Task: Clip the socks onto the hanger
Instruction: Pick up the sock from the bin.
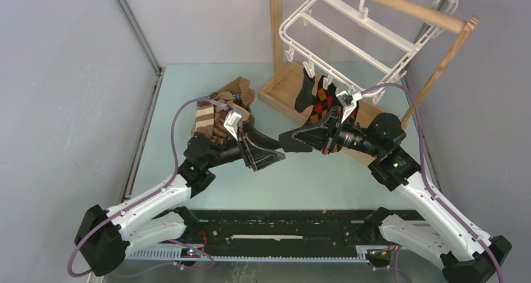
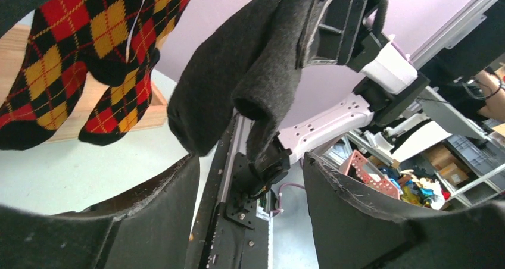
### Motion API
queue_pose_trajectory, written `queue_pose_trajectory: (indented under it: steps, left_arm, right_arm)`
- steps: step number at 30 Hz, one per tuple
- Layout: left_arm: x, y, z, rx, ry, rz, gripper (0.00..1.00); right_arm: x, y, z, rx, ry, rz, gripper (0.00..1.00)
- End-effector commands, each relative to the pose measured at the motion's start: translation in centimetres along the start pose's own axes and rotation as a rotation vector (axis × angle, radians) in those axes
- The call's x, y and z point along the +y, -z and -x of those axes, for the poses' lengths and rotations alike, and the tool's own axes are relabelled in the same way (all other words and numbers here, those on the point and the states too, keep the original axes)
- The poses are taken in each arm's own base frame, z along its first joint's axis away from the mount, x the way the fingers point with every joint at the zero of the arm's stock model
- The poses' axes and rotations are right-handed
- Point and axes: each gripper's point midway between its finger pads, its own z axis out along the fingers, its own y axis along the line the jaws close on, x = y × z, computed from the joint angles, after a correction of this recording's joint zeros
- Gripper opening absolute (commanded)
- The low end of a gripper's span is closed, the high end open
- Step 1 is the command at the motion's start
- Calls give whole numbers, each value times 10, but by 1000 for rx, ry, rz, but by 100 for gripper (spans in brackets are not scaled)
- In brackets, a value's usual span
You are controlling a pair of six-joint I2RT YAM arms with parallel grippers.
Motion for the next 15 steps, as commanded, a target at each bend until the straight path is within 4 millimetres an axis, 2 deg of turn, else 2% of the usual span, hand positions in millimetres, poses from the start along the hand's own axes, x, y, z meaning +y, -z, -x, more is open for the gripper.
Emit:
queue_pose_trajectory:
  steps: [1, 7, 10, 12, 15]
  left_arm:
    - [-38, -6, 36, -87, -36, -122, 68]
    - [-25, -13, 37, -83, -12, -76, 68]
    - [-26, -17, 41, -93, -16, -75, 67]
    - [-32, -19, 46, -99, -20, -95, 62]
    - [-40, -20, 50, -105, -13, -131, 41]
  right_arm:
    - [6, -1, 9, -31, 12, 22, 0]
    - [9, -2, 6, -22, 19, 40, 0]
    - [9, -2, 4, -12, 20, 39, 0]
    - [8, -2, 2, -9, 23, 37, 0]
    - [7, -4, 1, -7, 27, 35, 0]
